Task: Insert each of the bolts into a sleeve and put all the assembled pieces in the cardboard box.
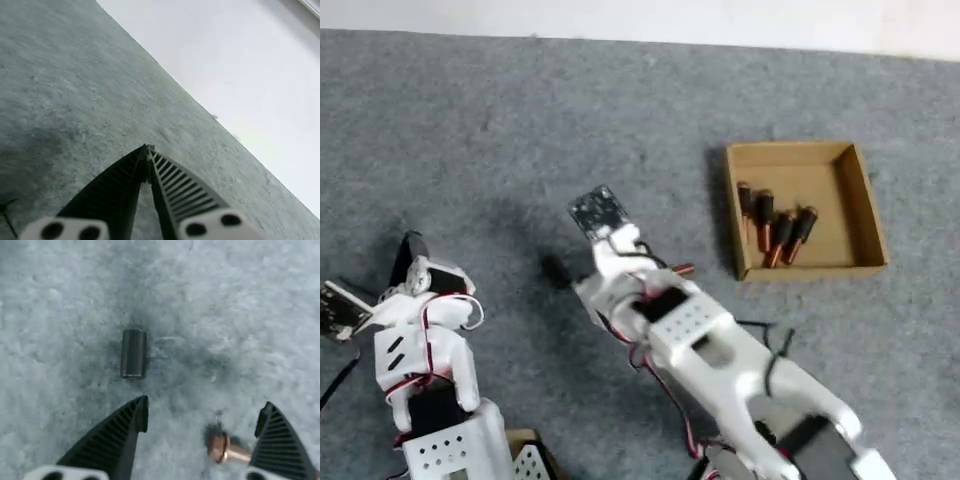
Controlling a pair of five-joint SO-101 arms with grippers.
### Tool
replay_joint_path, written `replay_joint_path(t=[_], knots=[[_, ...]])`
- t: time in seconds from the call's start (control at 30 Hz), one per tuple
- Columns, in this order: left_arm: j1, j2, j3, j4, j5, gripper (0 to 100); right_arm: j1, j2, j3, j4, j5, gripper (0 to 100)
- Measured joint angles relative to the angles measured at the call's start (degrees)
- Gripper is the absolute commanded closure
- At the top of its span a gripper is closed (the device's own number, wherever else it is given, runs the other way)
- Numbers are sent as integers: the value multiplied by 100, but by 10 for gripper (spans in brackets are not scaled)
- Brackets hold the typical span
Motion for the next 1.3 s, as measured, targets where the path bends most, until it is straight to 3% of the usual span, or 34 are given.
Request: replay_joint_path(t=[0.4, 0.83, 0.93, 1.13, 1.3], knots=[[-53, 0, 0, -141, 0, 993, -747, 2655, -2655, 1037, 0, 689], [-53, 0, 0, -158, 0, 993, -747, 3569, -3226, 1196, 0, 693], [-53, 0, 0, -158, 0, 993, -738, 3648, -3244, 1196, 0, 762], [-53, 0, 0, -158, 0, 993, -677, 3815, -3323, 1196, 9, 995], [-53, 0, 0, -158, 0, 993, -659, 3833, -3367, 1152, 9, 994]])
